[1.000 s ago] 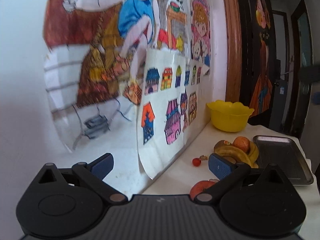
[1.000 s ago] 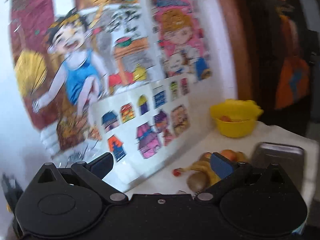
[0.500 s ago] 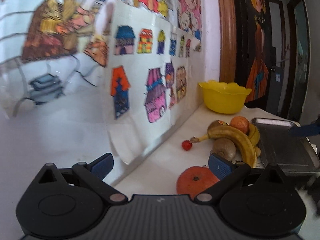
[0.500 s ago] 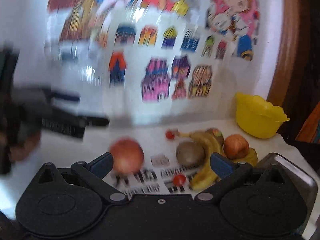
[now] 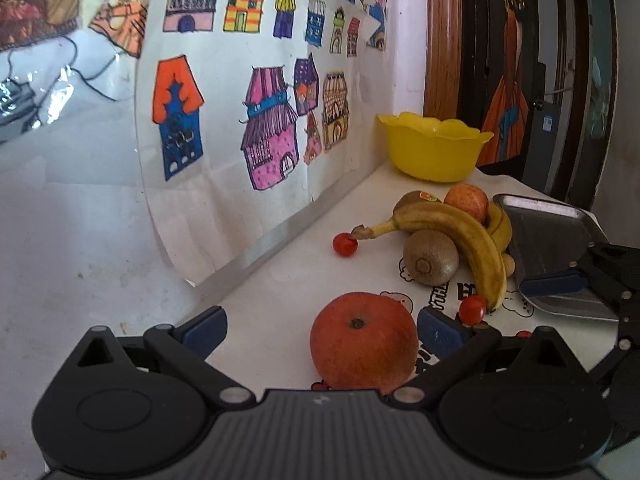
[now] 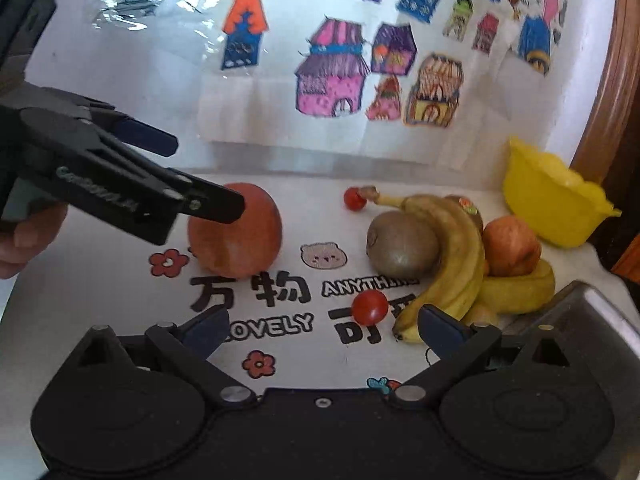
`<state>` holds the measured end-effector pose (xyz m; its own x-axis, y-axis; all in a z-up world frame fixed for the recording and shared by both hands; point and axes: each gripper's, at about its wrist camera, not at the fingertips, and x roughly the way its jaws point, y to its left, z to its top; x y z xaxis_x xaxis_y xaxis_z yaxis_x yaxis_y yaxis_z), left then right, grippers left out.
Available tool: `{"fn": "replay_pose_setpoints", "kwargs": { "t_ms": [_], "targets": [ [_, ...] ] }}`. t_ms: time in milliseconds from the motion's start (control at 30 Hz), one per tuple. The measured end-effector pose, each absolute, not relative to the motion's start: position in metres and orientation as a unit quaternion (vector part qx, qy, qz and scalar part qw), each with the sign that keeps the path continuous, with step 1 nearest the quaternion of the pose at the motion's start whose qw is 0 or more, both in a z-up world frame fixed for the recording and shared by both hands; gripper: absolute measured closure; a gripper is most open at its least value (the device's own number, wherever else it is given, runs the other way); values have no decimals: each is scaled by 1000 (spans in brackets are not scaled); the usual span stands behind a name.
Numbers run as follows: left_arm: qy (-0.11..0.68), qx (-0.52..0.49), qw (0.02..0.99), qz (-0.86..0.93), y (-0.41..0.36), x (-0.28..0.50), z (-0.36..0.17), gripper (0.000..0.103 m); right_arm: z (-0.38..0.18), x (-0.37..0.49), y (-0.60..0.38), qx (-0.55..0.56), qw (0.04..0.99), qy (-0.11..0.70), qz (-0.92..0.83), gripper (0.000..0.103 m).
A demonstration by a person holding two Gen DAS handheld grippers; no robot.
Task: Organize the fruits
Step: 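Move the left tool to the large red apple while the right tool approaches a cherry tomato, then close the left gripper on the red apple while the right gripper grasps the cherry tomato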
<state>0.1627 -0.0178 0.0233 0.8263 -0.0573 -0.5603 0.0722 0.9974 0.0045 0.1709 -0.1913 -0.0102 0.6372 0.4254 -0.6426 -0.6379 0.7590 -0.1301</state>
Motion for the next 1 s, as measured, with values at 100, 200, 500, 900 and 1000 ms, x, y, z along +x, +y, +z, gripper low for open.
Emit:
{"fn": "replay_pose_setpoints", "kwargs": {
  "t_ms": [100,200,500,900,1000],
  "targets": [
    [298,14,954,-38,-19,166,19,0,-17,179,-193,-160,886,316,300,12],
    [303,13,952,-43,-19,169,16,0,-22,184,-193,-152,886,322,297,20],
    [303,6,952,-47,-18,173,12,0,-21,199,-190,-149,897,314,275,50],
    [317,-14,945,-80,-20,174,6,4,-24,211,-186,-122,898,340,250,58],
    [330,-8,941,-77,-22,177,2,8,-25,215,-189,-103,897,351,250,59]
  ]
}}
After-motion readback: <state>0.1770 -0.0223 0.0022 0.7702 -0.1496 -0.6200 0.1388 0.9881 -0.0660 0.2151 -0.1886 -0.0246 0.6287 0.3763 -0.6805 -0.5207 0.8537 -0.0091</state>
